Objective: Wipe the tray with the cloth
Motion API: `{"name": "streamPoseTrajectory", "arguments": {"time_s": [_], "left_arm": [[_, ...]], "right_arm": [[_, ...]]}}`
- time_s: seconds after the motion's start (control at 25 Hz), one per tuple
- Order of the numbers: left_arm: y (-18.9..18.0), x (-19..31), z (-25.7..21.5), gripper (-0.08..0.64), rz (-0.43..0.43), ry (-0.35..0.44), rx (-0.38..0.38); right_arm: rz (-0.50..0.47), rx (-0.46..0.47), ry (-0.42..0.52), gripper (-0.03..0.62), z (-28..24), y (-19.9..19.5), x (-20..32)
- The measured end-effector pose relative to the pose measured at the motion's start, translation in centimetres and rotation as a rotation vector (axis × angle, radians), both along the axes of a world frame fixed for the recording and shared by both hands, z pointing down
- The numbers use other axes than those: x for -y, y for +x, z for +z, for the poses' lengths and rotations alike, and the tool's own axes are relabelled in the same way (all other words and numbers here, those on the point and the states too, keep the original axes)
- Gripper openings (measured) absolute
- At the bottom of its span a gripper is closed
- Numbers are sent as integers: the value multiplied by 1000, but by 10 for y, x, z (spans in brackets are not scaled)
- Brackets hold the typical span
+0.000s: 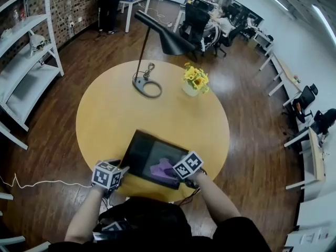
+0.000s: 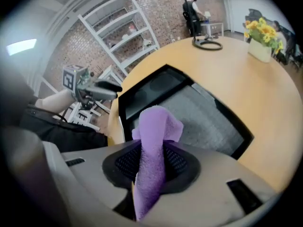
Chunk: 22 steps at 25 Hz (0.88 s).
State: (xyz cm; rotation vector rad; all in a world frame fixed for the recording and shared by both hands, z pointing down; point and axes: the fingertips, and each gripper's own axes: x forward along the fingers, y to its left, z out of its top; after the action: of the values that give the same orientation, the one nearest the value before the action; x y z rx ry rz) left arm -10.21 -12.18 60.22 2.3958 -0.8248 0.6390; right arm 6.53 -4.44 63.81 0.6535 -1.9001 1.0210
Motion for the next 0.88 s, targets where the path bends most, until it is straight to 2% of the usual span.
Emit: {"name": "streamPoseTrajectory", "arguments": {"time_s": [0.28, 0.4, 0.48, 0.56, 0.64, 0.72, 0.88], "left_arm": [[5, 3, 5, 167, -58, -6, 3], [4, -9, 4, 111, -47, -38, 2], [3, -18, 8, 87, -41, -47, 15], [2, -25, 14, 37, -39, -52, 54], [1, -29, 20, 40, -36, -66, 93], [-2, -28, 22, 40, -35, -75, 111], [-3, -22, 22, 44, -40, -101, 90]], "right_arm": [[82, 15, 271, 94, -33, -47, 92], [247, 130, 370, 94, -51, -75, 135], [368, 178, 388, 94, -50, -86, 157], [423, 127, 376, 95, -29, -94, 166], [434, 28, 362, 95, -4, -99, 163], [427, -36, 390, 94, 7, -101, 160], [357, -49, 416, 94, 7, -97, 162]]}}
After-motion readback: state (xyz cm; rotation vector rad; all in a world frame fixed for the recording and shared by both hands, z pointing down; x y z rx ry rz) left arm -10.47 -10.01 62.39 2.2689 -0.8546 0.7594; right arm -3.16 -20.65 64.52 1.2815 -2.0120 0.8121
